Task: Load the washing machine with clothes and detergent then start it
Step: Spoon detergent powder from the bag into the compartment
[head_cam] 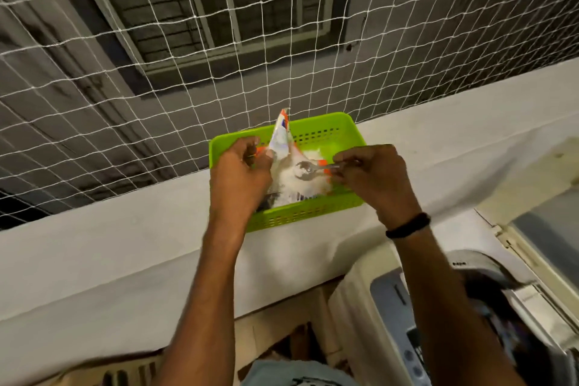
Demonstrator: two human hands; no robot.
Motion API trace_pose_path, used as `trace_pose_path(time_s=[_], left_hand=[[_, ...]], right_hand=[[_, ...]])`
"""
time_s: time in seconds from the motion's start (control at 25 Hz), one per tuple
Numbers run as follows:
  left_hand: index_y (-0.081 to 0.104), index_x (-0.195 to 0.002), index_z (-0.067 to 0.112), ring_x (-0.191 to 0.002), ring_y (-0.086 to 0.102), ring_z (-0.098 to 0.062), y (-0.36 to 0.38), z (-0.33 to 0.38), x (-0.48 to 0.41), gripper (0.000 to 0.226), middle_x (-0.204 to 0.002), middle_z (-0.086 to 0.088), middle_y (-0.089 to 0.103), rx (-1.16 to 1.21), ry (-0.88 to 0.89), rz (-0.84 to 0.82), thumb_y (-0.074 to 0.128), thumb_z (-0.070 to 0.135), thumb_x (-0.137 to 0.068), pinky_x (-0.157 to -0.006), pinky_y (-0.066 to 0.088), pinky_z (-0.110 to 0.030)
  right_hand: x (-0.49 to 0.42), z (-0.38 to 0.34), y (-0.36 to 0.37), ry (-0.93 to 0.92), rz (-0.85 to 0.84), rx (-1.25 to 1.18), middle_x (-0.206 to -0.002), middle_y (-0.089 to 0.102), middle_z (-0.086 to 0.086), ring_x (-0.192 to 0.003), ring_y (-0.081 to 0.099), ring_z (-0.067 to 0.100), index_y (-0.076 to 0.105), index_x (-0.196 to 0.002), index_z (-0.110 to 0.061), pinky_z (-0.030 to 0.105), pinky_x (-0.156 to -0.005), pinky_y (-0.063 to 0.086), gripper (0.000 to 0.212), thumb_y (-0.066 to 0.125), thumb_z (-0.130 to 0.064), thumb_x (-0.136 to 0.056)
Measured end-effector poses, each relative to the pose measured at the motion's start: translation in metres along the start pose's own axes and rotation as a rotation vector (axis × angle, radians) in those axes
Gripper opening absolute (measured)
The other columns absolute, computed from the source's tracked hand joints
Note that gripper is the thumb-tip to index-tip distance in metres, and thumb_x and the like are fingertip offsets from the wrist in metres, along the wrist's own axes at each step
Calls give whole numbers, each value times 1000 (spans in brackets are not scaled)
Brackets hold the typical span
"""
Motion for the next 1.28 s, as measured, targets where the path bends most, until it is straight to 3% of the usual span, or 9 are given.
trace_pose_path(time_s=[0.08, 0.2, 0.4, 0.52, 0.68, 0.76, 0.88, 1.08, 1.28], left_hand=[[70, -105, 26, -91, 69, -22, 7, -9, -2, 20, -99, 5, 74, -79, -27, -76, 66, 38, -89, -82, 55, -35], [68, -91, 23, -84, 66, -22, 11, -12, -3, 8, -88, 7, 71, -150, -47, -127, 66, 31, -90, -70, 45, -29], [65, -94, 21, -80, 60, -23, 2, -7, -5, 5, -81, 9, 63, -155, -40, -82, 63, 21, -90, -67, 38, -29], [66, -94, 21, -79, 59, -22, 1, -6, -3, 5, -79, 11, 61, -136, -23, -72, 63, 20, -90, -67, 40, -28], [67, -95, 20, -76, 58, -17, 0, -4, -2, 6, -81, 11, 63, -117, 4, -56, 63, 21, -90, -61, 36, -27], [67, -96, 21, -78, 60, -19, -1, -4, -3, 7, -80, 11, 64, -105, 3, -51, 62, 22, -91, -65, 38, -26], [66, -95, 22, -78, 61, -19, -1, -6, -2, 5, -74, 14, 61, -109, -17, -47, 62, 23, -91, -69, 38, -27], [66, -97, 23, -81, 61, -19, 0, -9, -2, 7, -76, 14, 61, -131, -45, -51, 64, 25, -91, -71, 37, -27], [66, -100, 24, -82, 62, -17, 3, -5, -1, 11, -83, 14, 63, -144, -38, -63, 66, 24, -90, -69, 35, -26]], right_hand=[[-11, -8, 16, -89, 20, 270, -88, 76, 6, -90, 72, 25, 79, -83, -20, 37, -87, 55, 14, 74, -14, -71], [-24, -19, 32, -93, -15, 382, -87, 77, 4, -90, 71, 22, 80, -83, -21, 26, -83, 52, 16, 74, -12, -72], [-31, -15, 48, 121, -303, 243, -71, 75, 16, -72, 74, 29, 77, -70, -4, 47, -78, 60, 19, 61, -13, -66], [-23, -10, 49, 262, -385, 205, -65, 70, 21, -65, 70, 35, 73, -73, 9, 49, -76, 60, 18, 57, 1, -72], [-10, -9, 61, 435, -454, 18, -68, 67, 22, -66, 67, 38, 68, -88, 18, 40, -74, 60, 20, 50, 16, -82], [-9, -9, 62, 474, -432, -98, -72, 66, 20, -66, 68, 34, 67, -91, 18, 31, -67, 62, 23, 45, 18, -84], [-14, -6, 47, 456, -306, -189, -72, 66, 20, -59, 67, 31, 66, -78, 15, 27, -55, 61, 22, 45, 16, -84], [-25, -1, 14, 315, -95, -226, -75, 68, 29, -69, 71, 41, 68, -77, 16, 43, -69, 63, 19, 52, 7, -81], [-21, -4, 1, 286, -78, -300, -74, 67, 23, -60, 72, 26, 68, -84, 17, 27, -59, 61, 20, 49, 10, -84]])
Point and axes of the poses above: each hand's wrist, its own x-axis away from the middle knuckle, its own y-axis out of the palm, z = x × y, the point moved 8 cm from there along -x, towards the middle knuckle
